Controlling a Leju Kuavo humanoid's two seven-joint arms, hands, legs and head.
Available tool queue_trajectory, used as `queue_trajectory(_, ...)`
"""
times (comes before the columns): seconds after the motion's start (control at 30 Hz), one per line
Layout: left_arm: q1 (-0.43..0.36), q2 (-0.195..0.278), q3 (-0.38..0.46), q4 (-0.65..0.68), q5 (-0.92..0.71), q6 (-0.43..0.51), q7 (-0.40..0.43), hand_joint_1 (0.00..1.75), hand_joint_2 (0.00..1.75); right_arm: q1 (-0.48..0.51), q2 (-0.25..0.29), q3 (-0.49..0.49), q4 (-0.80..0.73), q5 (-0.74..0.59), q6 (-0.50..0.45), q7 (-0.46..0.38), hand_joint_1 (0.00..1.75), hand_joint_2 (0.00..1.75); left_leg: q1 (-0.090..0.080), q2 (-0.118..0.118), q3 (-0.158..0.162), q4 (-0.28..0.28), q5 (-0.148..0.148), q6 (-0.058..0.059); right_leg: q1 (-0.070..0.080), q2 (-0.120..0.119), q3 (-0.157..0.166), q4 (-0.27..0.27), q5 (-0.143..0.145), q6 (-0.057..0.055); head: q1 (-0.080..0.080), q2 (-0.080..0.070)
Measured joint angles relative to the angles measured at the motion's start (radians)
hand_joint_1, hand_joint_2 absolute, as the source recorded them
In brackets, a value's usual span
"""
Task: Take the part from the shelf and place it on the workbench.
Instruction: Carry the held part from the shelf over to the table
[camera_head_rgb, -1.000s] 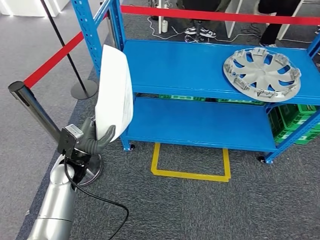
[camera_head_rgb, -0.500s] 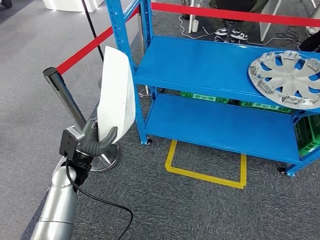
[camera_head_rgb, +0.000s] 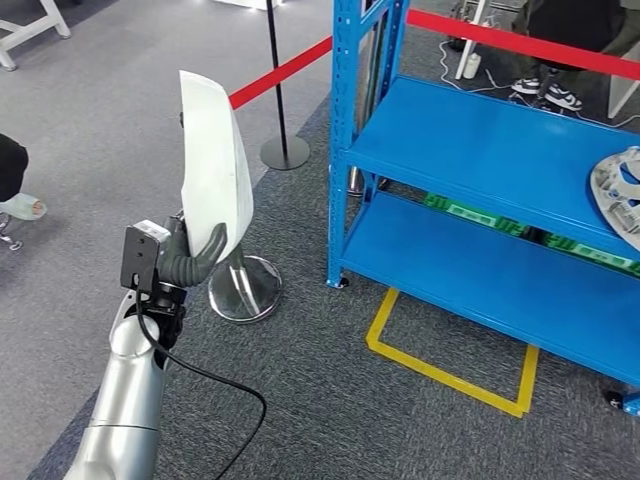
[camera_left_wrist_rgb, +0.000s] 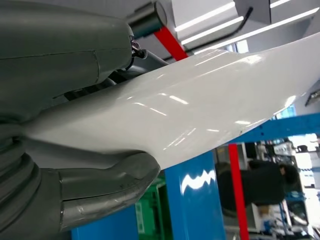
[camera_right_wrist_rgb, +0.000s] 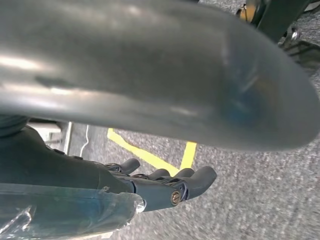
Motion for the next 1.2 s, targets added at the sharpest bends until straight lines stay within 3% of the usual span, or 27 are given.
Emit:
queue_trajectory(0.07, -0.018, -0.009, 0.009, 0.000, -0.015, -0.006, 0.007, 1.75, 1.75, -0.002, 0.002, 0.000, 0.000, 0.000, 0.000, 0.002, 0.00, 0.00, 0.000, -0.026, -0.010, 0.010, 0.003, -0.010, -0.008, 0.042, 0.054, -0.113, 0.036, -0.002, 0.000, 0.000)
queue_trajectory(0.1, -0.023, -0.013, 0.012, 0.000, -0.019, -0.008, 0.003, 1.75, 1.75, -0.003, 0.004, 0.000, 0.001, 0.000, 0.001, 0.002, 0.00, 0.00, 0.000, -0.037, -0.017, 0.013, 0.006, -0.016, -0.009, 0.055, 0.063, -0.134, 0.037, -0.005, 0.000, 0.000)
queue_trajectory(0.17, -0.027, -0.017, 0.016, 0.000, -0.032, -0.001, -0.003, 1.75, 1.75, -0.004, 0.006, 0.000, 0.001, 0.000, 0.001, 0.001, 0.00, 0.00, 0.003, -0.057, -0.028, 0.013, 0.014, -0.029, -0.008, 0.042, 0.063, -0.135, 0.037, -0.015, 0.000, 0.000)
queue_trajectory(0.2, -0.028, -0.019, 0.019, -0.001, -0.042, 0.005, -0.003, 1.75, 1.75, -0.005, 0.006, 0.000, 0.001, 0.001, 0.001, 0.002, 0.00, 0.00, 0.002, -0.053, -0.033, 0.015, 0.013, -0.035, -0.008, 0.032, 0.062, -0.136, 0.040, -0.022, 0.000, 0.000)
queue_trajectory(0.27, -0.036, -0.022, 0.022, -0.003, -0.062, 0.012, -0.001, 1.75, 1.75, -0.007, 0.008, 0.000, 0.001, 0.002, 0.000, 0.001, 0.00, 0.00, -0.001, -0.010, -0.060, 0.066, -0.022, -0.046, -0.010, 0.008, 0.061, -0.140, 0.046, -0.034, -0.010, 0.000)
queue_trajectory(0.33, -0.047, -0.028, 0.024, -0.003, -0.070, 0.013, 0.002, 1.75, 1.75, -0.007, 0.008, 0.000, 0.001, 0.002, -0.001, 0.001, 0.00, 0.00, 0.000, 0.042, -0.119, 0.194, -0.088, -0.055, -0.008, -0.018, 0.059, -0.141, 0.047, -0.039, -0.020, 0.000)
queue_trajectory(0.4, -0.049, -0.032, 0.026, -0.003, -0.073, 0.012, 0.003, 1.75, 1.75, -0.005, 0.008, 0.000, 0.001, 0.003, -0.001, 0.001, 0.00, 0.00, 0.003, 0.055, -0.166, 0.296, -0.121, -0.059, -0.007, -0.046, 0.058, -0.141, 0.047, -0.040, -0.021, 0.000)
queue_trajectory(0.43, -0.049, -0.033, 0.027, -0.003, -0.070, 0.008, 0.004, 1.75, 1.75, -0.006, 0.008, 0.000, 0.001, 0.002, -0.002, 0.000, 0.00, 0.00, 0.004, 0.057, -0.163, 0.296, -0.110, -0.059, -0.007, -0.060, 0.058, -0.141, 0.047, -0.040, -0.021, 0.000)
queue_trajectory(0.47, -0.050, -0.035, 0.029, -0.003, -0.063, 0.001, 0.004, 1.75, 1.75, -0.006, 0.008, 0.000, 0.001, 0.002, -0.002, -0.002, 0.00, 0.00, 0.005, 0.061, -0.140, 0.255, -0.083, -0.058, -0.007, -0.072, 0.058, -0.141, 0.046, -0.039, -0.021, 0.000)
queue_trajectory(0.53, -0.052, -0.036, 0.033, -0.003, -0.038, -0.020, 0.002, 1.75, 1.75, -0.009, 0.008, 0.000, 0.001, 0.003, -0.001, -0.006, 0.00, 0.00, 0.000, 0.101, -0.061, 0.114, -0.023, -0.053, -0.004, -0.093, 0.062, -0.140, 0.043, -0.034, -0.022, 0.000)
queue_trajectory(0.6, -0.054, -0.037, 0.035, -0.003, -0.002, -0.043, -0.008, 1.75, 1.75, -0.010, 0.008, 0.000, 0.001, 0.004, 0.003, -0.009, 0.00, 0.00, -0.007, 0.136, -0.015, 0.024, -0.004, -0.044, 0.003, -0.111, 0.064, -0.141, 0.040, -0.026, -0.021, 0.000)
queue_trajectory(0.63, -0.054, -0.037, 0.039, -0.001, 0.021, -0.055, -0.014, 1.75, 1.75, -0.009, 0.008, 0.001, 0.001, 0.005, 0.005, -0.011, 0.00, 0.00, -0.011, 0.139, -0.012, 0.011, -0.007, -0.039, 0.006, -0.121, 0.066, -0.143, 0.039, -0.021, -0.021, 0.000)
queue_trajectory(0.7, -0.052, -0.035, 0.051, 0.004, 0.064, -0.075, -0.026, 1.75, 1.75, -0.010, 0.009, 0.001, 0.001, 0.006, 0.007, -0.015, 0.00, 0.00, -0.010, 0.115, -0.015, 0.006, -0.002, -0.025, 0.005, -0.136, 0.070, -0.147, 0.036, -0.011, -0.019, 0.000)
queue_trajectory(0.77, -0.049, -0.033, 0.061, 0.009, 0.085, -0.093, -0.041, 1.75, 1.75, -0.010, 0.009, 0.001, 0.001, 0.013, 0.007, -0.005, 0.00, 0.00, -0.004, 0.093, -0.015, 0.001, 0.004, -0.011, 0.003, -0.101, 0.055, -0.106, 0.004, -0.003, -0.015, 0.000)
queue_trajectory(0.83, -0.041, -0.031, 0.061, 0.014, 0.092, -0.111, -0.056, 1.75, 1.75, -0.007, 0.010, 0.006, 0.001, 0.029, 0.011, 0.024, 0.00, 0.00, -0.001, 0.068, -0.015, -0.001, 0.006, -0.003, 0.002, -0.046, -0.003, 0.021, -0.062, -0.002, -0.009, 0.000)
queue_trajectory(0.87, -0.034, -0.029, 0.060, 0.016, 0.096, -0.117, -0.061, 1.75, 1.75, -0.004, 0.010, 0.010, 0.001, 0.037, 0.013, 0.038, 0.00, 0.00, -0.001, 0.054, -0.015, -0.001, 0.006, -0.002, 0.003, -0.033, -0.037, 0.092, -0.090, -0.002, -0.007, 0.000)
queue_trajectory(0.9, -0.027, -0.028, 0.060, 0.019, 0.100, -0.122, -0.064, 1.75, 1.75, -0.001, 0.009, 0.014, 0.001, 0.043, 0.015, 0.048, 0.00, 0.00, -0.002, 0.040, -0.015, -0.001, 0.006, -0.001, 0.004, -0.027, -0.063, 0.140, -0.102, -0.002, -0.006, 0.000)
queue_trajectory(0.93, -0.021, -0.026, 0.061, 0.021, 0.103, -0.124, -0.066, 1.75, 1.75, 0.002, 0.009, 0.017, 0.001, 0.046, 0.016, 0.053, 0.00, 0.00, -0.002, 0.026, -0.015, 0.000, 0.006, -0.001, 0.004, -0.025, -0.072, 0.149, -0.093, -0.002, -0.006, 0.000)
queue_trajectory(0.97, -0.016, -0.024, 0.062, 0.022, 0.105, -0.124, -0.067, 1.75, 1.75, 0.004, 0.008, 0.019, 0.001, 0.047, 0.016, 0.055, 0.00, 0.00, -0.001, 0.011, -0.014, 0.002, 0.006, -0.002, 0.003, -0.022, -0.061, 0.115, -0.063, -0.003, -0.006, 0.000)
queue_trajectory(1.0, -0.014, -0.022, 0.062, 0.023, 0.105, -0.125, -0.068, 1.75, 1.75, 0.004, 0.008, 0.022, 0.001, 0.049, 0.017, 0.056, 0.00, 0.00, 0.000, -0.003, -0.014, 0.005, 0.005, -0.004, 0.001, -0.011, -0.033, 0.048, -0.022, -0.002, -0.006, 0.000)
queue_trajectory(1.07, -0.012, -0.020, 0.062, 0.023, 0.107, -0.125, -0.070, 1.75, 1.75, 0.004, 0.007, 0.025, 0.001, 0.050, 0.018, 0.057, 0.00, 0.00, 0.001, -0.030, -0.019, 0.015, 0.003, -0.013, -0.006, 0.030, 0.026, -0.080, 0.032, -0.002, -0.006, 0.000)
queue_trajectory(1.13, -0.011, -0.018, 0.062, 0.024, 0.108, -0.126, -0.071, 1.75, 1.75, 0.003, 0.007, 0.028, 0.002, 0.050, 0.019, 0.059, 0.00, 0.00, 0.003, -0.051, -0.027, 0.021, 0.006, -0.025, -0.008, 0.050, 0.048, -0.122, 0.037, -0.008, -0.007, 0.000)
queue_trajectory(1.2, -0.007, -0.012, 0.062, 0.024, 0.109, -0.126, -0.071, 1.75, 1.75, 0.002, 0.007, 0.031, 0.002, 0.051, 0.019, 0.061, 0.00, 0.00, 0.006, -0.061, -0.033, 0.018, 0.010, -0.036, -0.006, 0.032, 0.049, -0.125, 0.041, -0.020, -0.007, 0.000)
